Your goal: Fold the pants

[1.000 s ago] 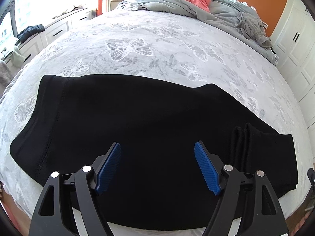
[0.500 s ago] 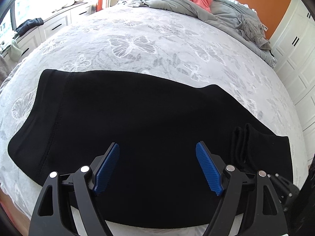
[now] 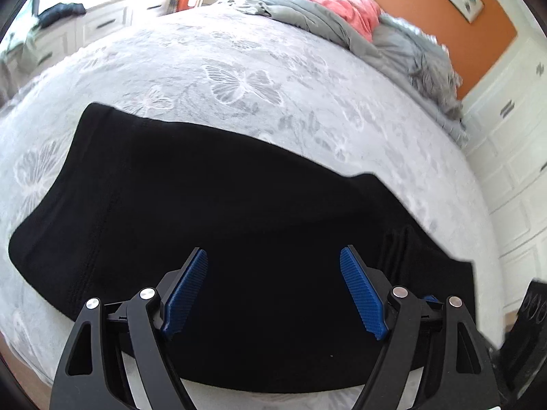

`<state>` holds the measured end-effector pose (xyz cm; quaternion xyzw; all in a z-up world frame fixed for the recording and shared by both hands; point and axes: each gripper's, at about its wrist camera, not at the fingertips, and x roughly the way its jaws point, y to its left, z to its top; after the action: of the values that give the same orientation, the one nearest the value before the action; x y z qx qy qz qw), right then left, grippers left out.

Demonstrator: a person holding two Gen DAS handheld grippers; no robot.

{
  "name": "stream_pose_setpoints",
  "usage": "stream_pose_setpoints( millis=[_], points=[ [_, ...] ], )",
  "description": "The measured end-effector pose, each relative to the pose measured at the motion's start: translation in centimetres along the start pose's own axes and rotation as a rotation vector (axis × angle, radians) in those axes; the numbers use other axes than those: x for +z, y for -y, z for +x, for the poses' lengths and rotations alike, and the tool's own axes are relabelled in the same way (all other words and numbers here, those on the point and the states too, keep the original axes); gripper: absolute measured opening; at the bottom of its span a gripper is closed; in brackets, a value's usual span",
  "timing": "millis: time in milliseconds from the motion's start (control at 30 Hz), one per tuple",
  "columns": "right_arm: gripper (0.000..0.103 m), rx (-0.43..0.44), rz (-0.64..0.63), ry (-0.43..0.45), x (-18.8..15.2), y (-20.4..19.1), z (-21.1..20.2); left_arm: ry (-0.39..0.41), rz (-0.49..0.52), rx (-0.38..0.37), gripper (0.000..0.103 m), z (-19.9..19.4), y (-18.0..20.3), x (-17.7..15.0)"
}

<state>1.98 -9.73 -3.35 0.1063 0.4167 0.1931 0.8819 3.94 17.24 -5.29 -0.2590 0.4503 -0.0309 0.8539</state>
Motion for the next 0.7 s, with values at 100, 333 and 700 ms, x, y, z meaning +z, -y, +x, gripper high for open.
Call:
stream_pose_setpoints(
  millis=[100,333,700],
  points=[
    [0.065,-0.147,-0.047,0.094,0.2,1.6,-4.6,0.086,-0.256,-0.094,0.081,-4.1,-6.2,-0.2],
    [0.070,-0.298,0.050,0.135,-3.1,8.5,-9.1,0.146,-0.602,0.082,0.086,-6.9,-16.3,-2.9],
    [0.077,-0.230,0.233,0.172,-7.7,14.0,-9.0,0.036,-0.451,0.076,0.015,-1.3,-12.6,0.4]
  ],
)
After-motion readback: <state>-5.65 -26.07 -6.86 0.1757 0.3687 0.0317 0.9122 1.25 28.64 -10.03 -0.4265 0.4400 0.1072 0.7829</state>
